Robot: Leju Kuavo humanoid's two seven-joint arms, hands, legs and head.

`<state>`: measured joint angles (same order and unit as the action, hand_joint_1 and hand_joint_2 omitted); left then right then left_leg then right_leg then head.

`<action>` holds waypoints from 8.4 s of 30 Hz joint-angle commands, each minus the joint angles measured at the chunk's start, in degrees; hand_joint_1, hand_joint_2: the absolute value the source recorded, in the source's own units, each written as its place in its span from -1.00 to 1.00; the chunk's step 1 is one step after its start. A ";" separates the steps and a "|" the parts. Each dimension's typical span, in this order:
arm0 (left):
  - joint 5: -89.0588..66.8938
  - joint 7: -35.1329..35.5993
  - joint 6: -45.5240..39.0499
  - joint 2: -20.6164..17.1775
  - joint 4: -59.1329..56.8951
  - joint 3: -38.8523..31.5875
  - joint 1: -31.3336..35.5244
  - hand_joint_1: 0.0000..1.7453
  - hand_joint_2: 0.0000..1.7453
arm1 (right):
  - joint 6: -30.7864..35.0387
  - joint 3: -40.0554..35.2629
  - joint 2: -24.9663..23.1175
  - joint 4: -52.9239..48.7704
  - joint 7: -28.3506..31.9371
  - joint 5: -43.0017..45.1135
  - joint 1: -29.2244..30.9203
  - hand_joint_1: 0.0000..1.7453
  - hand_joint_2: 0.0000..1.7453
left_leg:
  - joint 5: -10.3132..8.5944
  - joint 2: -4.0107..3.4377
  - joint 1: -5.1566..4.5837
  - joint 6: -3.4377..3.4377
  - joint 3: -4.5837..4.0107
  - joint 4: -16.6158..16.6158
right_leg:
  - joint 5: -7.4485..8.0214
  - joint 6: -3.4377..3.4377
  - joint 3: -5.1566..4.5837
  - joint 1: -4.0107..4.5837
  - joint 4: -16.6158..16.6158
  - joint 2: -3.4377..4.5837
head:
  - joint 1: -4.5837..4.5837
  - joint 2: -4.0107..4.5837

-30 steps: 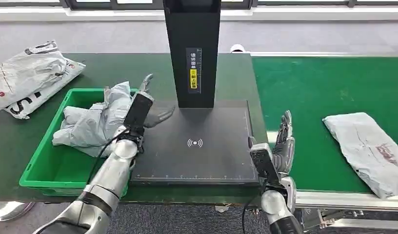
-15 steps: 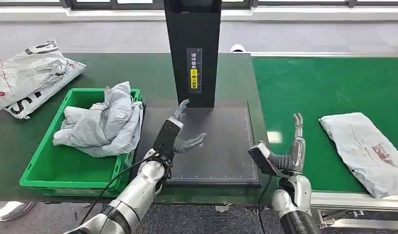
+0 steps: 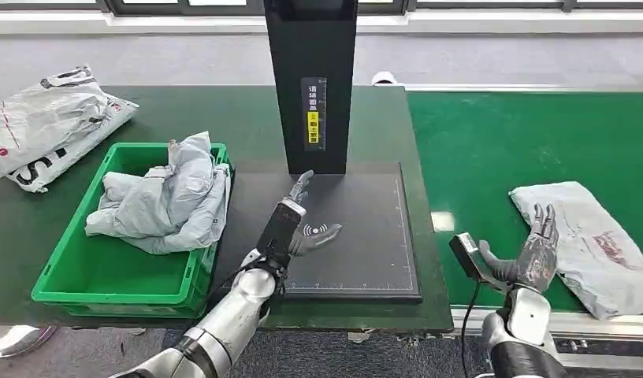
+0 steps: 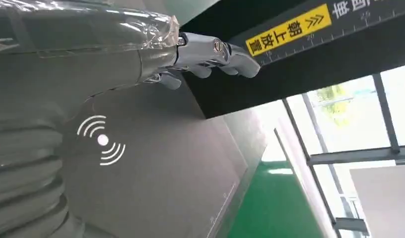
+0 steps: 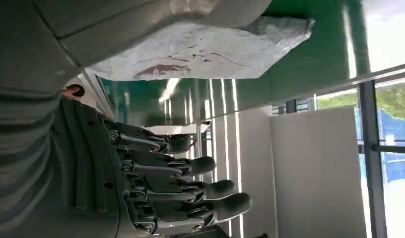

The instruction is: Moved the parcel from conveyor to table for the left to box.

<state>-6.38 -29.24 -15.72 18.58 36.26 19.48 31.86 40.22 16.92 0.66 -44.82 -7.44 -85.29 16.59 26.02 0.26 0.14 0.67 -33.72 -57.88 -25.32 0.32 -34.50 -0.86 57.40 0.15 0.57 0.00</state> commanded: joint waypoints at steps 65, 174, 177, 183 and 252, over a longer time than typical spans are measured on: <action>1.14 1.07 -0.03 -3.06 -2.20 0.15 -0.10 -1.00 1.00 | -16.65 -7.69 10.93 26.60 -29.74 -4.71 5.96 -1.00 1.00 | -0.10 0.10 0.00 -0.16 0.05 0.05 | 0.04 0.09 0.19 0.01 -0.09 -0.16 | 0.00 0.00; -12.43 -5.11 -16.72 -1.71 5.06 -2.78 -3.28 -1.00 1.00 | -10.59 -18.61 -11.95 -26.31 40.20 64.42 -10.15 -1.00 1.00 | -0.18 0.18 0.03 -0.05 0.08 0.13 | 0.02 0.01 0.16 0.05 -0.10 -0.24 | 0.00 0.00; -14.91 -4.85 -16.34 -2.27 3.29 -0.34 -2.48 -1.00 1.00 | -10.70 -18.00 -11.93 -26.19 41.52 66.16 -10.19 -1.00 1.00 | -0.16 0.14 0.06 -0.07 0.05 0.09 | 0.02 0.03 0.14 0.08 -0.10 -0.20 | 0.00 0.00; -37.37 13.93 4.44 -4.28 -13.33 17.88 4.14 -1.00 1.00 | -12.37 -17.10 -11.19 -24.09 41.56 66.77 -7.96 -1.00 1.00 | -0.20 0.23 0.02 -0.09 0.01 0.07 | 0.03 0.07 0.14 0.03 -0.07 -0.28 | 0.00 0.00; -65.41 33.65 -9.79 -14.26 7.73 -23.39 -9.19 0.42 1.00 | -15.10 -15.80 -11.59 -31.75 36.36 64.31 -15.01 -1.00 1.00 | -0.04 0.19 -0.01 0.01 0.24 0.08 | -0.23 -0.02 0.23 0.01 0.04 -0.23 | 0.02 0.00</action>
<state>-78.59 11.80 -34.08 10.71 62.63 -18.72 19.22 27.95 -2.23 -11.02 -75.73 30.73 -19.41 0.90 26.03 0.26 0.17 0.68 -33.46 -57.85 -25.51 0.30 -34.33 -0.83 57.46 0.13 0.59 0.00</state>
